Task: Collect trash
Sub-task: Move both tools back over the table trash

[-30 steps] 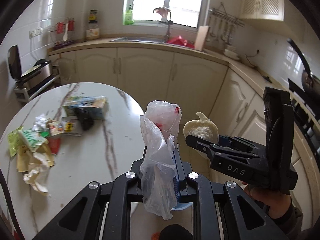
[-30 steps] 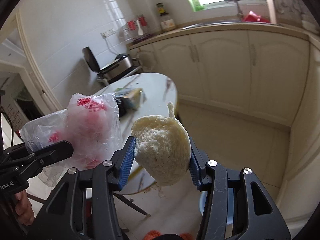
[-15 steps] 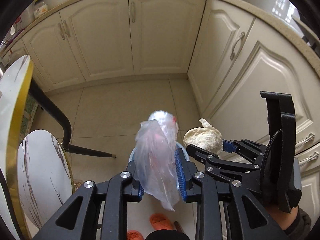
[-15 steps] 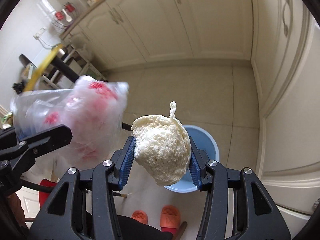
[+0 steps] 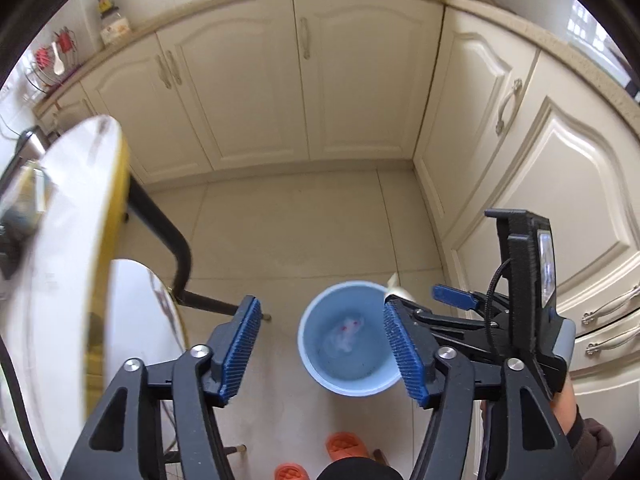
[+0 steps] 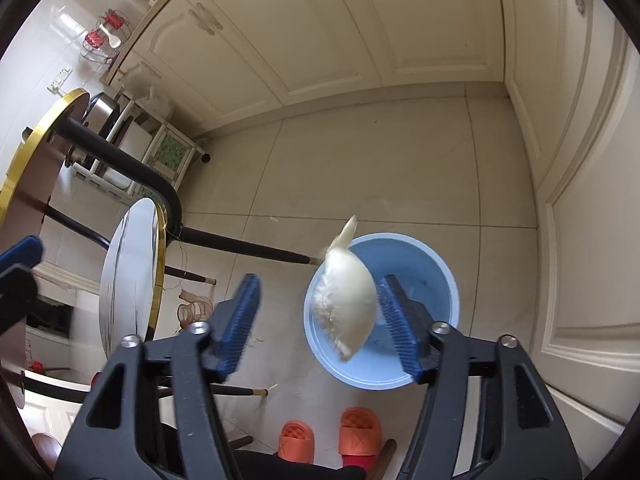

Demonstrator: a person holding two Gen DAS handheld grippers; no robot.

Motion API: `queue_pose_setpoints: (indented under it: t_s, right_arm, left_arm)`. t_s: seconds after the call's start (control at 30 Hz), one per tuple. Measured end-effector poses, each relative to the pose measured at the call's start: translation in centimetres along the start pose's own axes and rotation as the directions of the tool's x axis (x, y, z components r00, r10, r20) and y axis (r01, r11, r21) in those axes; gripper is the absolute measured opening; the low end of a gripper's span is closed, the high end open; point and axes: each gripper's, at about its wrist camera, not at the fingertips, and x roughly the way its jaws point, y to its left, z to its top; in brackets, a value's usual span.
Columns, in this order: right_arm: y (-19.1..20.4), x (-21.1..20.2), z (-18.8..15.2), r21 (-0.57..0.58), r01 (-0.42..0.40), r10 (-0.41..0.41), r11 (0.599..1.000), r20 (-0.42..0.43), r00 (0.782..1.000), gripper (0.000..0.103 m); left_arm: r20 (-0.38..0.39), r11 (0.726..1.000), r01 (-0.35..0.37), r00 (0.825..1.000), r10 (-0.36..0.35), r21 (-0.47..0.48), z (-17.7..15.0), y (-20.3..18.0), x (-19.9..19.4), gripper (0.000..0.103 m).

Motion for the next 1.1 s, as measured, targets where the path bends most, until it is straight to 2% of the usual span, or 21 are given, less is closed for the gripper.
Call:
queue_pose_setpoints:
  t_s: [0.13, 0.17, 0.27, 0.37, 0.57, 0.67, 0.7, 0.77, 0.9, 1.1]
  right_arm:
    - [3.1, -4.2, 0.1, -0.046, -0.028, 0.031, 0.999, 0.078, 0.996, 0.081]
    - [4.0, -5.5, 0.1, -0.062, -0.034, 0.04, 0.998, 0.104, 0.994, 0.085]
    - [8.2, -9.9, -0.3, -0.133, -0.051, 0.075, 0.99, 0.184, 0.98, 0.096]
    - [13.2, -13.3, -0.9, -0.218, -0.046, 0.099, 0.975, 0.241, 0.966, 0.098]
    - [23.4, -18.2, -3.1, -0.39, -0.03, 0.164, 0.92, 0.317, 0.934, 0.103]
    - [27.7, -18.1, -4.0, -0.452, -0.018, 0.175, 0.892, 0.309, 0.935, 0.103]
    - [28.9, -17.9, -4.1, -0.467, -0.016, 0.178, 0.884, 0.304, 0.936, 0.103]
    - [30.9, -17.2, -4.5, -0.494, -0.016, 0.178, 0.869, 0.282, 0.943, 0.103]
    - [33.1, -15.0, -5.2, -0.53, -0.009, 0.157, 0.848, 0.236, 0.959, 0.103]
    - [34.7, -11.9, -5.0, -0.562, -0.002, 0.128, 0.827, 0.184, 0.975, 0.103]
  left_arm:
    - [0.117, 1.0, -0.023, 0.993, 0.025, -0.017, -1.0, 0.3, -5.3, 0.07]
    - [0.148, 0.999, -0.033, 0.988, 0.036, -0.029, -1.4, 0.7, -6.8, 0.077]
    - [0.238, 0.994, -0.064, 0.968, 0.082, -0.084, -3.0, 2.3, -11.1, 0.092]
    - [0.301, 0.985, -0.105, 0.943, 0.144, -0.14, -5.2, 3.8, -14.7, 0.094]
    - [0.345, 0.939, -0.192, 0.894, 0.287, -0.284, -10.6, 7.9, -19.7, 0.102]
    - [0.328, 0.902, -0.246, 0.871, 0.366, -0.355, -13.3, 9.6, -20.4, 0.102]
    - [0.315, 0.892, -0.259, 0.868, 0.383, -0.371, -14.7, 10.3, -20.9, 0.102]
    - [0.279, 0.87, -0.273, 0.871, 0.405, -0.41, -16.3, 10.7, -20.2, 0.102]
    - [0.209, 0.843, -0.271, 0.892, 0.401, -0.464, -18.3, 12.2, -18.5, 0.102]
    - [0.16, 0.841, -0.244, 0.92, 0.358, -0.483, -19.1, 13.0, -15.7, 0.102]
